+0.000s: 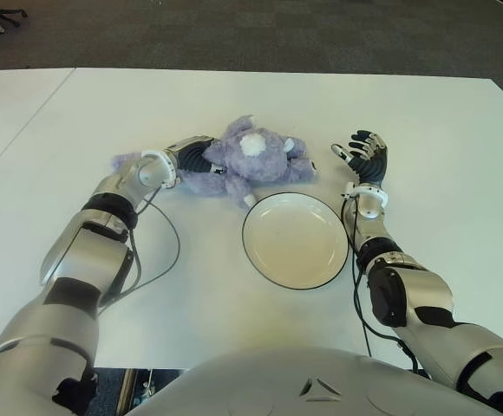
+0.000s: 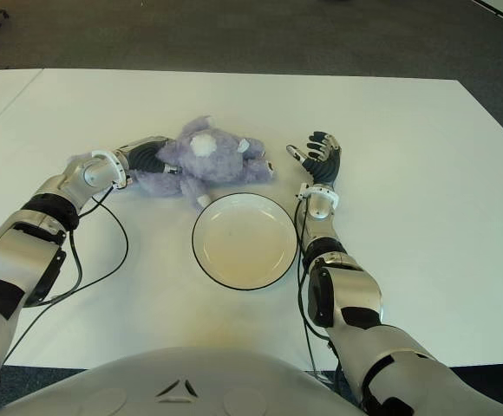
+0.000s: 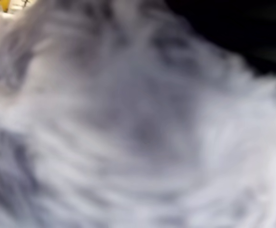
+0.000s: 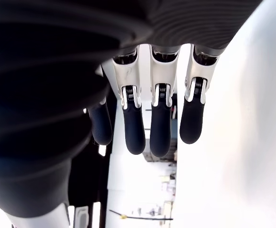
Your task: Put the doll into the plate.
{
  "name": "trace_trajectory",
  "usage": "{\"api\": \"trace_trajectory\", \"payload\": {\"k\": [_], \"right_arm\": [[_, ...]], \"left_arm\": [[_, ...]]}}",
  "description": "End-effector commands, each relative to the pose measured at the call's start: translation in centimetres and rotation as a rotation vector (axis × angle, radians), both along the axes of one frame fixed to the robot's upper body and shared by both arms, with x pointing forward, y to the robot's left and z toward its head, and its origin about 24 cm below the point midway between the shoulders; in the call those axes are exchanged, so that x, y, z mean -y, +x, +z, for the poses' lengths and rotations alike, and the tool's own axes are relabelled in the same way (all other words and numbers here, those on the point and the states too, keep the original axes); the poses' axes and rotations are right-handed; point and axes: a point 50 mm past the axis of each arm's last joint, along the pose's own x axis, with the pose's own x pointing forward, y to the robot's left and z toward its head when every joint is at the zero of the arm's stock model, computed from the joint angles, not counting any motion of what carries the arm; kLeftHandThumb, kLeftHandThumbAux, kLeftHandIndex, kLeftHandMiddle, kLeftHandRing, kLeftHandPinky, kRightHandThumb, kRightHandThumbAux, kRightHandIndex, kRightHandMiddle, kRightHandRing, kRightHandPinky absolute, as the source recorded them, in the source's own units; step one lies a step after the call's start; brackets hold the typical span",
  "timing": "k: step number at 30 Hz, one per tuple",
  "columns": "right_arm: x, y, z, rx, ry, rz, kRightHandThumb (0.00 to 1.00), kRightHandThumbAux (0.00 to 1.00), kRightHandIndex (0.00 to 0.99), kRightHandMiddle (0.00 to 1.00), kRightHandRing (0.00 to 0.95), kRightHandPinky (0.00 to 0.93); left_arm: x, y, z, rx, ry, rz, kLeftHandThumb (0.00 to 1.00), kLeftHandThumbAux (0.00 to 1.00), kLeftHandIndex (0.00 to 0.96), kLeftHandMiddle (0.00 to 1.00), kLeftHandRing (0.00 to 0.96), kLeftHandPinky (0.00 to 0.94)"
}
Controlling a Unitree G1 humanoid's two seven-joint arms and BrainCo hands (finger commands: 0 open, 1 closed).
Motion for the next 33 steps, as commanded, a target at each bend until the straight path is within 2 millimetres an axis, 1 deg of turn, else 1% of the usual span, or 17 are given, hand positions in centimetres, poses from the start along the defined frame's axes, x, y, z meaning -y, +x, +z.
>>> {"api": "trace_trajectory", "payload": {"k": [1, 3, 4, 8, 11, 16, 19, 24, 28, 33], "right_arm": [[-0.6, -8.2, -9.6, -0.430, 0.089, -0.050, 0.000, 0.863, 0.305, 0.340, 0.343, 0.325], [-0.5, -8.2, -9.6, -0.432, 0.090, -0.052, 0.000, 0.863, 0.306, 0.340, 0.342, 0.324], [-0.5, -8.2, -9.6, -0.432, 0.089, -0.053, 0.000, 0.862, 0.306, 0.342, 0.345, 0.340], [-0.5, -8.2, -9.6, -0.429, 0.089, -0.057, 0.000, 0.862, 0.307, 0.347, 0.353, 0.351], [-0.6, -8.2, -9.6, -0.420, 0.099, -0.062, 0.000, 0.876, 0.303, 0.343, 0.355, 0.353], [-0.6, -8.2, -9.6, -0.419, 0.110, -0.063, 0.000, 0.876, 0.295, 0.344, 0.366, 0.381], [-0.6, -8.2, -9.6, -0.419, 0.111, -0.063, 0.000, 0.874, 0.292, 0.347, 0.371, 0.387], [-0.5, -8.2, -9.6, -0.424, 0.106, -0.065, 0.000, 0.880, 0.291, 0.349, 0.375, 0.367], [-0.5, -8.2, -9.6, -0.427, 0.099, -0.073, 0.000, 0.886, 0.290, 0.349, 0.380, 0.379], [-0.5, -8.3, -9.6, -0.419, 0.095, -0.071, 0.000, 0.888, 0.289, 0.349, 0.384, 0.390]], "left_arm": [[-1.8, -3.6, -7.1, -0.165, 0.155, 0.240, 0.739, 0.689, 0.443, 0.784, 0.783, 0.820], [-1.8, -3.5, -7.0, -0.125, 0.135, 0.286, 0.740, 0.690, 0.443, 0.788, 0.787, 0.818], [-1.8, -3.4, -6.9, -0.110, 0.129, 0.299, 0.743, 0.690, 0.443, 0.792, 0.795, 0.821], [-1.7, -3.3, -6.9, -0.076, 0.122, 0.336, 0.746, 0.691, 0.443, 0.798, 0.802, 0.819], [-1.5, -3.0, -6.5, -0.025, 0.105, 0.367, 0.748, 0.692, 0.443, 0.803, 0.808, 0.821], [-1.4, -2.8, -6.3, 0.027, 0.098, 0.413, 0.750, 0.693, 0.442, 0.811, 0.819, 0.820], [-1.3, -2.7, -6.1, 0.053, 0.097, 0.431, 0.750, 0.693, 0.442, 0.815, 0.821, 0.819], [-1.1, -2.4, -5.9, 0.080, 0.091, 0.450, 0.751, 0.694, 0.442, 0.821, 0.823, 0.813], [-0.9, -2.0, -5.4, 0.090, 0.080, 0.467, 0.750, 0.694, 0.441, 0.824, 0.825, 0.822], [-0.4, -0.6, -3.6, 0.159, 0.051, 0.467, 0.749, 0.695, 0.441, 0.826, 0.825, 0.821]]}}
